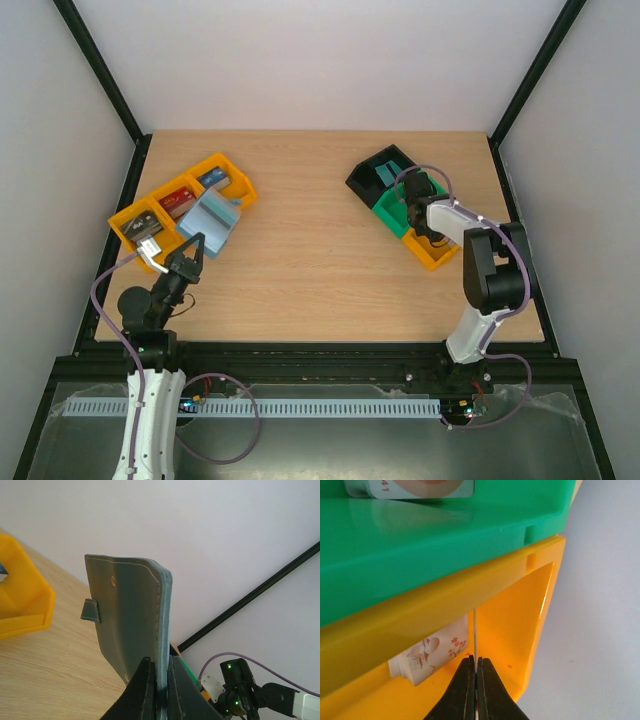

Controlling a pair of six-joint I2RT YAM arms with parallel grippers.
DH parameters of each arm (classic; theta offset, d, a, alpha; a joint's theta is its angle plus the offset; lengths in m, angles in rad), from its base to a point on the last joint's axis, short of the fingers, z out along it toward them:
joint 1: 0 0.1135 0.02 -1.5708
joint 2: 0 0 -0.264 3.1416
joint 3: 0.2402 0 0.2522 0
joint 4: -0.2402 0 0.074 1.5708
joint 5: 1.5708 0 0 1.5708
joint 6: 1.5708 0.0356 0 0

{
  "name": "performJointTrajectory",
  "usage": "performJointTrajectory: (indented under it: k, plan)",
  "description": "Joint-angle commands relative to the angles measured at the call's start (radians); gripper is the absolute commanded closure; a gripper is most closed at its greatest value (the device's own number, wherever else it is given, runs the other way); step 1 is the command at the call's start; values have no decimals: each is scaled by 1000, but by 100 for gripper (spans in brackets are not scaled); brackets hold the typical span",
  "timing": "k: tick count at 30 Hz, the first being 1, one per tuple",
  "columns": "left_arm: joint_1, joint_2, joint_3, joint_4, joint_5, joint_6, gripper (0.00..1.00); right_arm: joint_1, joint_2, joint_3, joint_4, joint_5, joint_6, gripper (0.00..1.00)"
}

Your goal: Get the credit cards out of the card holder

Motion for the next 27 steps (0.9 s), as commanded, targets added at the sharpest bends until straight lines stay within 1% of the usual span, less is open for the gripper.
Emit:
performJointTrajectory:
  k: [1, 4, 5, 12, 14, 15, 17, 18, 19, 20, 21, 22, 25, 27]
  plan:
    - [7, -3, -11, 43, -8, -9, 98, -11, 11, -24, 65, 59, -62, 98]
    - [7, 2, -12, 40, -11, -10, 98, -10, 8, -50, 112, 72, -81, 98]
    - [8, 2, -11, 42, -11, -10, 98, -10, 8, -57, 124, 69, -88, 97]
    - [9, 5, -12, 43, -12, -10, 98, -10, 34, -72, 153, 80, -96, 81]
    - [10, 5, -12, 45, -12, -12, 98, -11, 28, -68, 144, 79, -88, 73]
    - [10, 5, -13, 45, -11, -12, 98, -10, 23, -66, 135, 74, -82, 67]
    - [9, 4, -13, 47, -11, -13, 98, -10, 8, -54, 110, 38, -61, 47]
    - [11, 4, -13, 47, -10, -13, 98, -10, 1, -49, 92, 16, -53, 40]
    - [12, 4, -13, 48, -10, -13, 98, -11, -5, -49, 85, 2, -49, 36]
    - [11, 4, -13, 48, -11, -13, 98, -10, -9, -54, 89, -1, -48, 33]
    - [12, 4, -13, 47, -10, -13, 98, -10, -11, -61, 96, 6, -50, 31]
    - [12, 4, -13, 47, -9, -13, 98, -10, -12, -66, 104, 19, -52, 27]
    - [12, 4, -13, 47, -9, -13, 98, -11, -12, -58, 104, 45, -43, 26]
    - [13, 3, -13, 49, -8, -13, 98, -9, -30, -32, 96, 28, -13, 25]
